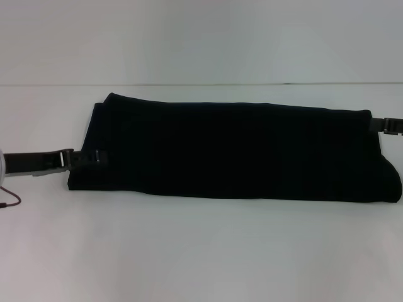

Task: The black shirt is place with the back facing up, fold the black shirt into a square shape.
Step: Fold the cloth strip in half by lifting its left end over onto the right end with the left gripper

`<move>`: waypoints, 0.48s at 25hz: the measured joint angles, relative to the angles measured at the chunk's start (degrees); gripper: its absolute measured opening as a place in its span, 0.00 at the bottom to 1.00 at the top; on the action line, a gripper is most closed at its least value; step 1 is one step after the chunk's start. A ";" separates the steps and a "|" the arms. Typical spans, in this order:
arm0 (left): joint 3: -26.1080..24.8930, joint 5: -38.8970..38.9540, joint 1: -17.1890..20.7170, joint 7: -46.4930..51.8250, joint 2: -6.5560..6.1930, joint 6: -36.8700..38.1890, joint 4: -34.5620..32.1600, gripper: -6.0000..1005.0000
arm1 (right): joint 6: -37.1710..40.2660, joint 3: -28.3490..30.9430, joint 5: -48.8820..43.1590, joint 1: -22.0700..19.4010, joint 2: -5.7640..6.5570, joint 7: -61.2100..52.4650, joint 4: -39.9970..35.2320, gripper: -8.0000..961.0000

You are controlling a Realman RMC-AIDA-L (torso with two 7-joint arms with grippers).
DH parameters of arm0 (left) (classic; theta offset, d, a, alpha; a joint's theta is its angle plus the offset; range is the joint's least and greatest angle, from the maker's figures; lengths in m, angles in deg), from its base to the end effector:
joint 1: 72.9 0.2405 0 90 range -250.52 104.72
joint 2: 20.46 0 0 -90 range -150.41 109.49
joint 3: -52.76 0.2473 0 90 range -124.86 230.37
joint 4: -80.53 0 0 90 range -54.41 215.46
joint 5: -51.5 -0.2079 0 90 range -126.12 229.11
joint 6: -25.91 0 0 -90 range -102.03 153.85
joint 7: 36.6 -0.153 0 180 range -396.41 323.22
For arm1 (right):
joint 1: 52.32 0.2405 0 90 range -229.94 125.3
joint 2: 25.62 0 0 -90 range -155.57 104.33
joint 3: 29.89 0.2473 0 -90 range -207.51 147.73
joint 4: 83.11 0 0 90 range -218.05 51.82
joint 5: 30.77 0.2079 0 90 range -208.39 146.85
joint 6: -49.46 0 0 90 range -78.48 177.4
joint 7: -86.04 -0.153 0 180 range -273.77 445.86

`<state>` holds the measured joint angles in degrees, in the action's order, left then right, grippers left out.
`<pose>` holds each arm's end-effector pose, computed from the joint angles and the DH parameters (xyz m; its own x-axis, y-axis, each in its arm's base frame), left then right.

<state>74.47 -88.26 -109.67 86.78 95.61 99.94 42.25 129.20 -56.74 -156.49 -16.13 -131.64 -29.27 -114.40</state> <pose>-0.3110 0.3735 0.0391 0.2747 0.8094 0.5191 0.9615 -0.2236 -0.1600 0.3032 0.3833 0.0915 0.3872 -0.7264 -0.5679 -0.9136 -0.3855 -0.1298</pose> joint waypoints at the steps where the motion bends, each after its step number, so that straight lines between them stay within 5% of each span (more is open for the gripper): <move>1: -0.33 0.00 0.00 0.03 -0.07 1.72 -0.84 0.85 | -0.16 -0.02 -0.17 -0.11 0.04 -0.23 0.03 0.72; 12: -2.12 -2.74 -0.70 4.36 -1.45 20.28 -4.73 0.83 | -0.41 -1.54 -1.73 -0.62 0.27 -0.59 -0.04 0.72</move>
<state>72.35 -91.00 -110.38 91.14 94.16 120.22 37.52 128.80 -58.27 -158.23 -16.75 -131.37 -29.85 -114.45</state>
